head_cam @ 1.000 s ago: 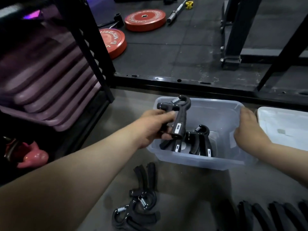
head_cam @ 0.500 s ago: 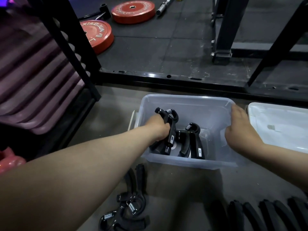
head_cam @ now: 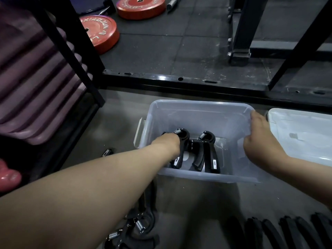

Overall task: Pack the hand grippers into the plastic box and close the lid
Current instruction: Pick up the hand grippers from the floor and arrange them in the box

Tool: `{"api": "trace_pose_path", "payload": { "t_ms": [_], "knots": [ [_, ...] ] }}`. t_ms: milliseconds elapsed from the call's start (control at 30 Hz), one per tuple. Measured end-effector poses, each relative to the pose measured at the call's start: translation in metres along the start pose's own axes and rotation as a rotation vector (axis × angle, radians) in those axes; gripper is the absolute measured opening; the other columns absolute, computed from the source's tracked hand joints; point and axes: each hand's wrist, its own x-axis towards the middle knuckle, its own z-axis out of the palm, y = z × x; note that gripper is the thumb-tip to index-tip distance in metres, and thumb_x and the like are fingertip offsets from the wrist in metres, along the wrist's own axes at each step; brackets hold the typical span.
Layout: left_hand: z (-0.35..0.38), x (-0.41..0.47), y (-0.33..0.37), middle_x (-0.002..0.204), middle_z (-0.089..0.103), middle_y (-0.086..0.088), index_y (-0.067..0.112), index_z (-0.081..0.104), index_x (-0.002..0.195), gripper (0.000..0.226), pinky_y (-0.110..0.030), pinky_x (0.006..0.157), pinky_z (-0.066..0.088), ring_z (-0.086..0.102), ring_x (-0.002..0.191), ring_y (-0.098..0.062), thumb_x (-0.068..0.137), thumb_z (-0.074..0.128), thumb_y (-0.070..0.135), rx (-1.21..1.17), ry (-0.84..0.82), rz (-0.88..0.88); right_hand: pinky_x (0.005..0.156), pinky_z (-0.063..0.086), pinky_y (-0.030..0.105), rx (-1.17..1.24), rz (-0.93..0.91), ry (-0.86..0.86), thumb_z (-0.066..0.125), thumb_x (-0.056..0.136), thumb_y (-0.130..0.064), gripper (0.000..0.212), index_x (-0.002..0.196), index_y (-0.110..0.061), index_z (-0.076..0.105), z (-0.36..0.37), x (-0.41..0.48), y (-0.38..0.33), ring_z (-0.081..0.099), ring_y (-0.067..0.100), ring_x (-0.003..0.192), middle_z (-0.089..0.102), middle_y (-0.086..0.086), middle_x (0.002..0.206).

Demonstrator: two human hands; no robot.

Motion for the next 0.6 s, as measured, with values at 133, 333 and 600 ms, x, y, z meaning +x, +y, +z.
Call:
{"api": "trace_pose_path", "payload": {
  "t_ms": [133,333,600],
  "knots": [
    [0.0027,-0.0031,0.0005,0.088,0.057,-0.004,0.009,0.061,0.104,0.02,-0.033,0.071,0.048,0.061,0.087,-0.03,0.085,0.058,0.005,0.029,-0.005,-0.02,0.115,0.029,0.045,0.007,0.01,0.003,0.04,0.083,0.003,0.072,0.151,-0.011,0.022,0.0007,0.0,0.0003,0.031,0.028,0.139,0.028,0.009,0.154],
    [0.0016,0.0008,0.0004,0.115,0.063,-0.01,0.01,0.062,0.107,0.026,-0.035,0.073,0.046,0.063,0.104,-0.033,0.083,0.059,0.001,0.026,0.045,-0.06,0.114,0.032,0.046,0.012,0.006,0.001,0.04,0.082,0.002,0.072,0.151,-0.012,0.023,0.0007,0.001,0.0003,0.033,0.028,0.138,0.03,0.008,0.152],
    [0.0009,0.0021,0.0011,0.113,0.064,-0.012,0.007,0.063,0.108,0.028,-0.035,0.072,0.047,0.063,0.099,-0.035,0.082,0.058,0.0,0.044,0.016,-0.048,0.117,0.027,0.044,0.005,-0.001,0.0,0.037,0.083,0.002,0.071,0.151,-0.009,0.022,0.0006,0.0006,-0.0001,0.029,0.028,0.14,0.027,0.01,0.154]
  ]
}}
